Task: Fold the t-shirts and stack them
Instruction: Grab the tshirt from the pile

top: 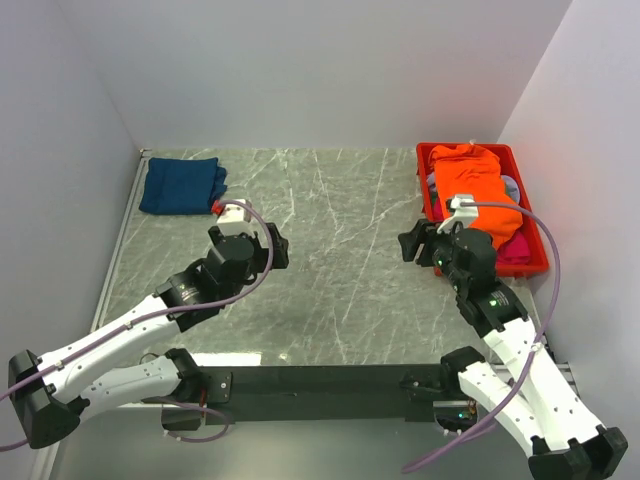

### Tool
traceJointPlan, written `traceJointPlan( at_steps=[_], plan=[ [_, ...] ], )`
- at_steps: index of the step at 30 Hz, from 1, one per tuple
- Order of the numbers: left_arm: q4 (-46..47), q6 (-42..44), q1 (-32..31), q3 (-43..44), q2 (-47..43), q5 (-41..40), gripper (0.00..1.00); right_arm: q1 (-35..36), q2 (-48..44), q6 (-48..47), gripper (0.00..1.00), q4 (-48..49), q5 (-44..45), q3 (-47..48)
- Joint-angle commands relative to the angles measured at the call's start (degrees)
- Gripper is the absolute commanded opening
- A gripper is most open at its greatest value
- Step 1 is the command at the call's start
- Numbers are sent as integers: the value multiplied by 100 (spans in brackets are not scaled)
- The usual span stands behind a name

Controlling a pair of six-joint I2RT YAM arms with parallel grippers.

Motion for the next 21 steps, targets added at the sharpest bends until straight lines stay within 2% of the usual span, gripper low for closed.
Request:
traceJointPlan(
  at_steps=[1,7,13,15,17,19,21],
  plan=[
    [-53,-72,25,293,-33,-225,99,12,-74,82,68,280,521,-129],
    [17,42,25,241,55,-348,99,12,-382,275,69,561,1190,-331],
    [289,305,25,135,161,38,99,20,-383,135,70,456,1577,-209],
    [350,358,16,100,178,91,99,3,-251,100,71,360,1708,-7],
    [395,384,16,56,187,91,99,-41,12,56,77,315,1901,125],
    [369,385,16,56,205,100,99,-181,364,55,77,490,2253,283],
    [254,385,16,82,205,83,99,-751,871,73,77,674,1976,485]
  ],
)
